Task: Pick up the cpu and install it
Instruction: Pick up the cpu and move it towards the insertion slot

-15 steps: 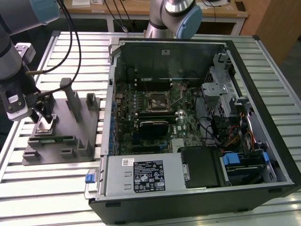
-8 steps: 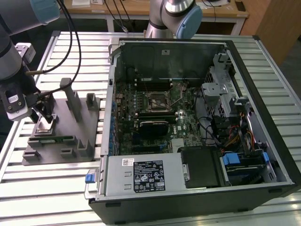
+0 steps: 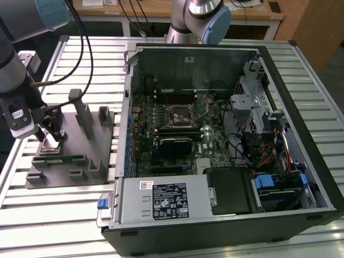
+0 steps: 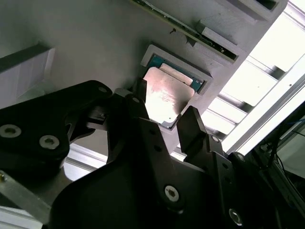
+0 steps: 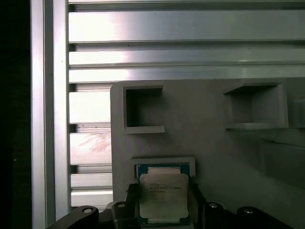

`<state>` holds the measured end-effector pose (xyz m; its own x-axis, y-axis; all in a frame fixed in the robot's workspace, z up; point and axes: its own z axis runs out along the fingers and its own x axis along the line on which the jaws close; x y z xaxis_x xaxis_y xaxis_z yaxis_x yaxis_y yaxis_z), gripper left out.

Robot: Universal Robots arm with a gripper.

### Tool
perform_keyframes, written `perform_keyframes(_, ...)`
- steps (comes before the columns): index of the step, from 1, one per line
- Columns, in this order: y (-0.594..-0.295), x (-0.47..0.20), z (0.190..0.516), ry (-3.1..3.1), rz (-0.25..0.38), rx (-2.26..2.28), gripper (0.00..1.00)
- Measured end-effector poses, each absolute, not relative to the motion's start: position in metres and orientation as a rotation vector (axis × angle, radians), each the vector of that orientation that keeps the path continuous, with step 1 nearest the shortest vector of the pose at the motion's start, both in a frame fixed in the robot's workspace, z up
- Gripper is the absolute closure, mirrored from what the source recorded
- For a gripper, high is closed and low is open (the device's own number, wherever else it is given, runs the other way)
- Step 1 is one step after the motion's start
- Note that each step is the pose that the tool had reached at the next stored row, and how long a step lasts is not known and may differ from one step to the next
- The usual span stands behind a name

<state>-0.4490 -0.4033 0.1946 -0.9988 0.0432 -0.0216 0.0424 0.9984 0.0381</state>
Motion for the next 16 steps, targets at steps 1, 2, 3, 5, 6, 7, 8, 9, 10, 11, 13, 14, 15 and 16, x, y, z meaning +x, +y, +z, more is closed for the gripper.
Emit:
perform_keyframes(1,-0.4033,-0.449,0.1943,3.118,0.058,0.067,0.47)
perform_keyframes(2,-0.4033,-0.449,0.1941,3.118,0.058,0.067,0.47)
perform_keyframes(3,-0.4034,-0.449,0.1941,3.118,0.057,0.067,0.47)
perform_keyframes(5,-0.4033,-0.449,0.194,3.118,0.057,0.067,0.47)
perform_keyframes(6,-0.4034,-0.449,0.1939,3.118,0.057,0.067,0.47)
perform_keyframes(7,-0.4033,-0.449,0.1939,3.118,0.057,0.067,0.46)
perform_keyframes(8,-0.4033,-0.449,0.194,3.118,0.057,0.067,0.46)
perform_keyframes(9,-0.4033,-0.449,0.1939,3.118,0.057,0.067,0.46)
perform_keyframes(10,-0.4033,-0.4489,0.1939,3.118,0.055,0.067,0.4)
perform_keyframes(11,-0.4032,-0.4489,0.1936,3.118,0.051,0.067,0.4)
perform_keyframes(13,-0.4034,-0.449,0.1933,3.118,0.043,0.07,0.4)
perform_keyframes(14,-0.4034,-0.449,0.1933,3.118,0.043,0.07,0.4)
perform_keyframes(15,-0.4034,-0.449,0.1933,3.118,0.042,0.07,0.4)
perform_keyframes(16,-0.4033,-0.449,0.1933,3.118,0.042,0.071,0.4)
